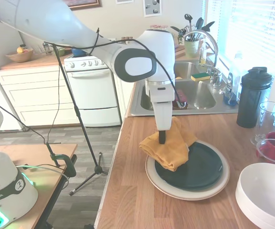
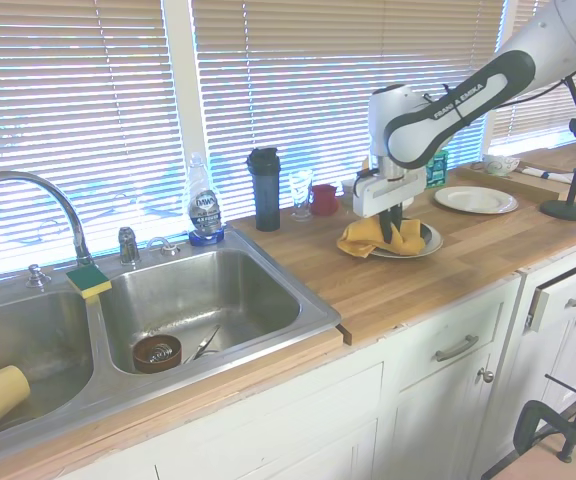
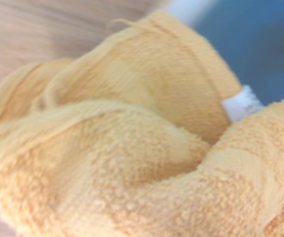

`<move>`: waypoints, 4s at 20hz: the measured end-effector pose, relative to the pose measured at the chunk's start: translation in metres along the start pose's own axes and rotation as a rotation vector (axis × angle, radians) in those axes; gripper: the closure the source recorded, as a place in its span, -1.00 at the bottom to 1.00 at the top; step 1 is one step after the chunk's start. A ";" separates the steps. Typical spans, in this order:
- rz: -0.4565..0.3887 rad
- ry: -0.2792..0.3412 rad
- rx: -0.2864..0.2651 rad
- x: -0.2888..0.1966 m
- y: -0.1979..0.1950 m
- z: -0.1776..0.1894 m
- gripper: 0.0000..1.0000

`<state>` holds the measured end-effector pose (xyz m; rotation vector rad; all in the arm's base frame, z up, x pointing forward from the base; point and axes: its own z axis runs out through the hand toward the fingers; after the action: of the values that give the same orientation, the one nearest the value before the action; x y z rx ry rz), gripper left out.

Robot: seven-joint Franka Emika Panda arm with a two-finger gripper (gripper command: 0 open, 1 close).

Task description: Wipe the blue plate in counterclockwise motion

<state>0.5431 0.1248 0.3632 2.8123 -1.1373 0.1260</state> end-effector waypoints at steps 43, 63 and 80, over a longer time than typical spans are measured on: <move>-0.098 0.022 0.051 -0.036 -0.126 -0.200 1.00; -0.033 -0.045 -0.083 0.016 -0.225 -0.051 1.00; -0.089 -0.068 -0.017 -0.004 -0.225 0.010 -1.00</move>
<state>0.6971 0.2876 0.3377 2.8664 -1.0186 0.0135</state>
